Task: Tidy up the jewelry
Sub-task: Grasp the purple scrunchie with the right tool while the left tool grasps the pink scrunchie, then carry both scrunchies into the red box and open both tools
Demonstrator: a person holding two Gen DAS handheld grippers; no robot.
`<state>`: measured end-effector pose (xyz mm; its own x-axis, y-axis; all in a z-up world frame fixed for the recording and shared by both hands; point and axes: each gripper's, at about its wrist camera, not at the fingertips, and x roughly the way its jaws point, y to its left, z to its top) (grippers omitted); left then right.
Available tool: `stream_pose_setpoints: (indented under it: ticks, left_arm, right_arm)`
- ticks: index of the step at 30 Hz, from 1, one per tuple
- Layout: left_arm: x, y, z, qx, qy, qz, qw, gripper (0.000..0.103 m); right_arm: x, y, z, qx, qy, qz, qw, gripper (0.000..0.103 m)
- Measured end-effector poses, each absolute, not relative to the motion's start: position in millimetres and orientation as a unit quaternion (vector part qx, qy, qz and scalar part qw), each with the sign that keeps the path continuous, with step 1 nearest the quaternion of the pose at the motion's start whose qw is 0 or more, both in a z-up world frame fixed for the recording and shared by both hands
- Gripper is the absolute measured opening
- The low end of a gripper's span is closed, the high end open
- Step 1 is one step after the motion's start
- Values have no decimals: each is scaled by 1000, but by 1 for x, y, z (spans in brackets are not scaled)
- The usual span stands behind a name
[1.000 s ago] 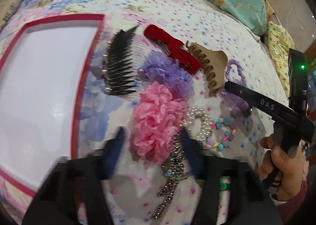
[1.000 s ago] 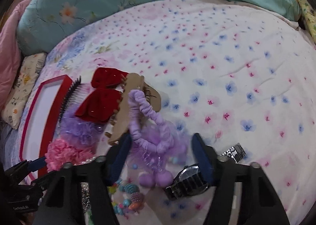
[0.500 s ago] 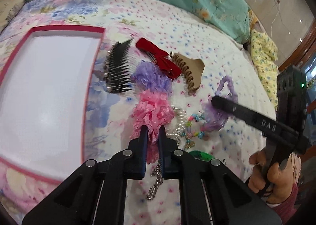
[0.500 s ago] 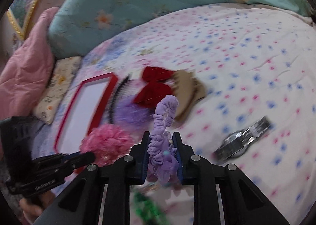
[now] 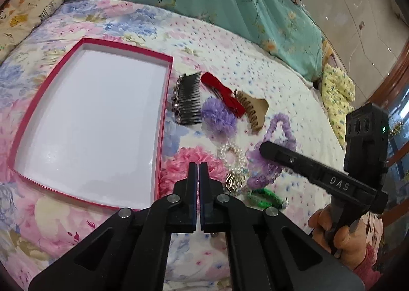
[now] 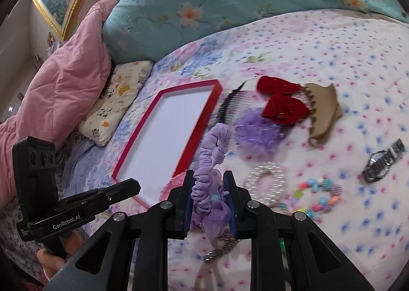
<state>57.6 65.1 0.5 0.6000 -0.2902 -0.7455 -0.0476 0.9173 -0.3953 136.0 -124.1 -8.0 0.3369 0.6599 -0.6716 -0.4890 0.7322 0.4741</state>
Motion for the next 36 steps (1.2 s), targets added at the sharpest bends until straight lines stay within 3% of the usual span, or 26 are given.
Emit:
stream_pose_setpoints:
  ticks: [1,3,4,5,12,15,16,18,19,22,36]
  left_arm:
    - [60,64,-3,-189,448,-69,871,3]
    - [62,58,-9,-173,463,-70,866,31]
    - [64,53,-11,-165,467,-70,866,64]
    - [66,46,-13,-152,466,-68,869,76]
    - [83,1,-35,-72,492,-79,864,76]
    - [90,-13,-44,-32,500,-70,863,68]
    - [93,-17,-47,-20,503,-70,861,59]
    - [99,-21,-58,-9,520,-75,851,30]
    - [101,-21,-64,-12,529,-79,845,10]
    - [97,-12,-62,-38,523,-88,847,3]
    - [50,77,7,-115,438,-31,891,2]
  right_arm:
    - [135,-122,-7,92,453,354,813,22]
    - [134,-123,-7,92,451,352,815,22]
    - [134,-125,-7,94,451,351,815,22]
    - [133,-129,-7,97,450,348,817,22]
    - [134,-168,-12,120,452,307,829,22]
    - [135,-183,-15,131,454,294,831,22]
    - [136,-186,-15,134,455,292,830,22]
    - [136,-190,-16,138,455,291,830,22]
    - [136,-191,-16,140,455,291,830,22]
    - [135,-191,-13,141,453,294,830,22]
    - [124,-115,-10,126,460,371,797,22]
